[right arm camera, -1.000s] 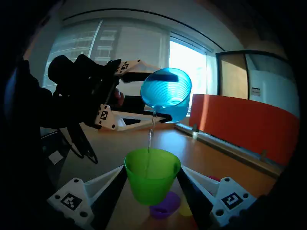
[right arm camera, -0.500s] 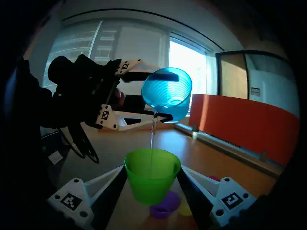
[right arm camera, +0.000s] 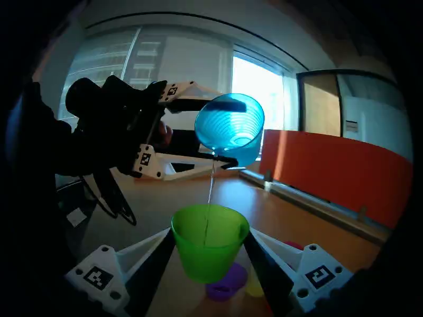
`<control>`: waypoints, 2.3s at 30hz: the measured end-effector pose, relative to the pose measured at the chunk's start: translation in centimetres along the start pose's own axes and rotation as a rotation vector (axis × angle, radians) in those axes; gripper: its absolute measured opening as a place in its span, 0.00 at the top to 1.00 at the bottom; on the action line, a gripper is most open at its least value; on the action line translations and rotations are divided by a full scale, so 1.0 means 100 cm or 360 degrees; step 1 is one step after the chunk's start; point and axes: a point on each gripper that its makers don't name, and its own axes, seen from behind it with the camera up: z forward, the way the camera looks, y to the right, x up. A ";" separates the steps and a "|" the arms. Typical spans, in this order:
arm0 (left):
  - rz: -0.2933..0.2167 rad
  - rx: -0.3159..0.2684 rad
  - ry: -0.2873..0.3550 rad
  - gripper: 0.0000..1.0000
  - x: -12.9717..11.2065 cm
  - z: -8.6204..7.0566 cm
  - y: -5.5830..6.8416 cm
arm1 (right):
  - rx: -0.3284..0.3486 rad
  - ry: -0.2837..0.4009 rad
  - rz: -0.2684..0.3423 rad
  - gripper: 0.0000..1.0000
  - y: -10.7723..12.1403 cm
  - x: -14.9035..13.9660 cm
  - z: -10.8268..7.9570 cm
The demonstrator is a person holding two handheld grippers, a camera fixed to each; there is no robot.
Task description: Pour water
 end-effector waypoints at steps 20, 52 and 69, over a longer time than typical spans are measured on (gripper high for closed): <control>0.0053 0.0000 -0.0005 0.17 0.001 0.002 -0.003 | 0.0002 -0.0001 0.0003 0.10 -0.002 -0.001 0.001; 0.0133 0.0005 -0.0001 0.17 0.004 -0.001 -0.003 | -0.0001 0.0000 -0.0006 0.10 -0.002 0.000 0.002; 0.0183 0.0008 0.0005 0.17 0.007 0.001 -0.002 | -0.0006 0.0005 -0.0004 0.10 -0.002 0.001 0.000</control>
